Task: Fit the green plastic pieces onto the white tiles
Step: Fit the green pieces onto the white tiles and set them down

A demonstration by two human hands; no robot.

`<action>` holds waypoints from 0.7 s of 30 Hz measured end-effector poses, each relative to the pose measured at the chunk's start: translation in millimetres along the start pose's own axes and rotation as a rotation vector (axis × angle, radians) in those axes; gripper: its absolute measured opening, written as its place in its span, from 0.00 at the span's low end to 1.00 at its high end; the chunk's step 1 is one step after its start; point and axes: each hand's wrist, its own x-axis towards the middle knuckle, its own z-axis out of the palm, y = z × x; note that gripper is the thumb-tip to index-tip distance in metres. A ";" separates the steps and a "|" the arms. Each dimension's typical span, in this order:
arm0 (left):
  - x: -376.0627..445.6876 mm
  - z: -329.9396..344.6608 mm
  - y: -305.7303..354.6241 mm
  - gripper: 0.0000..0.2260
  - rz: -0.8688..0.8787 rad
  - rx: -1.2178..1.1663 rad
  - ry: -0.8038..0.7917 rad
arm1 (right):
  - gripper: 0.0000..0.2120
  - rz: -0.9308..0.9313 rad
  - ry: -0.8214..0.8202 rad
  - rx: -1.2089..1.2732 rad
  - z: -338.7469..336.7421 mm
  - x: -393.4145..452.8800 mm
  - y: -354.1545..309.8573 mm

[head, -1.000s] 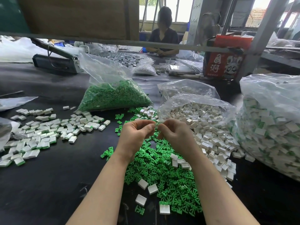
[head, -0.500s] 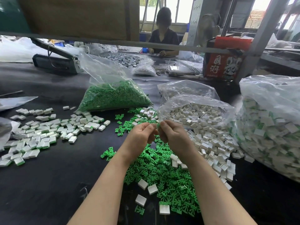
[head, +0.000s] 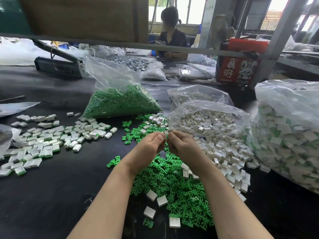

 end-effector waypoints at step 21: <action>8.5 18.8 3.6 0.13 0.025 0.009 0.209 | 0.13 -0.169 0.193 -0.589 9.2 1.5 -6.3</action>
